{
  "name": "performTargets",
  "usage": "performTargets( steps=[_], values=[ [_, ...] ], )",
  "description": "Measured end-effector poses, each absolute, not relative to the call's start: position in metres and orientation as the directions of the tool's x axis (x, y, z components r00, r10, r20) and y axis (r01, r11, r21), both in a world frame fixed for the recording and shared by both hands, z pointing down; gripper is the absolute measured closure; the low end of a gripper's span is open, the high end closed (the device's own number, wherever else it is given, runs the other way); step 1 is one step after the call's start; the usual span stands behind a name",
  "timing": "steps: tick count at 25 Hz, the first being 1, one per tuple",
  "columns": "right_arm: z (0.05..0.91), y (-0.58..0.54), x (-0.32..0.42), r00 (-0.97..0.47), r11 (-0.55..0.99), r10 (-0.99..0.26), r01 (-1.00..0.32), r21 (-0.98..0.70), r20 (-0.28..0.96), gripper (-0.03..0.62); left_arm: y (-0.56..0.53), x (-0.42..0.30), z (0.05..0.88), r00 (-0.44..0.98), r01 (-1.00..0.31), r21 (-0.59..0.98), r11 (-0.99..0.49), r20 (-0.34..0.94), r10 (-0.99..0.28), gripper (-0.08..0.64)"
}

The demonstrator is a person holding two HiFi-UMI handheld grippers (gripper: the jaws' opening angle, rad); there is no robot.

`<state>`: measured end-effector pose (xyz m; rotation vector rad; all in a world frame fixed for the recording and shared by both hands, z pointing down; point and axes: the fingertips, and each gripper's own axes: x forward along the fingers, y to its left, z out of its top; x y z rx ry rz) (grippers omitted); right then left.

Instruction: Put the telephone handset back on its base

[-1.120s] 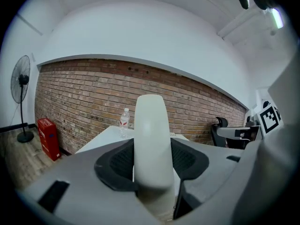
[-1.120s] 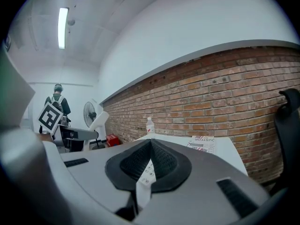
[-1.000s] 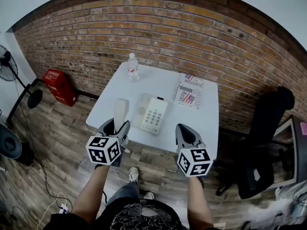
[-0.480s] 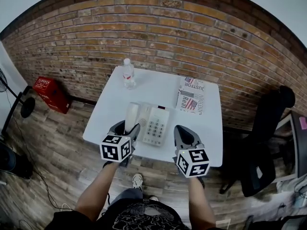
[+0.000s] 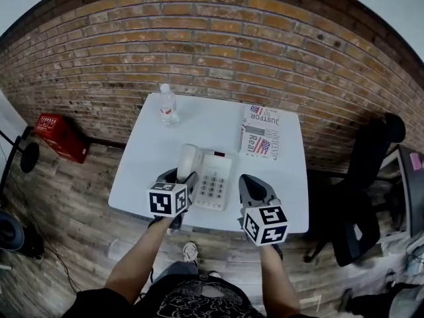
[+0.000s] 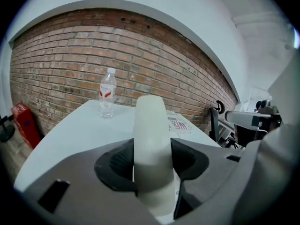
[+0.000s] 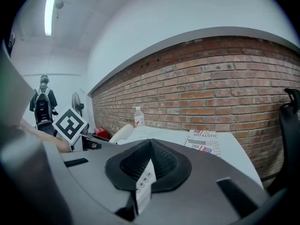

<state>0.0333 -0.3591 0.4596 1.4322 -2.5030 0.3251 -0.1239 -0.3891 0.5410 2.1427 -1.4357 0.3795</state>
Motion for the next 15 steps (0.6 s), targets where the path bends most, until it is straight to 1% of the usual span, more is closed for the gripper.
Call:
performTargets(
  steps=[5, 15],
  values=[
    [0.467, -0.368, 0.039, -0.475, 0.478, -0.815, -0.875, -0.077, 0.331, 0.592, -0.403, -0.116, 0.561, 0.402, -0.915, 0.272, -0.297, 0.567, -0.719, 0.344],
    [0.478, -0.377, 0.051, -0.446, 0.446, -0.824, -0.891, -0.087, 0.35, 0.592, -0.421, -0.111, 0.583, 0.344, -0.939, 0.234, -0.253, 0.671, -0.657, 0.344]
  ],
)
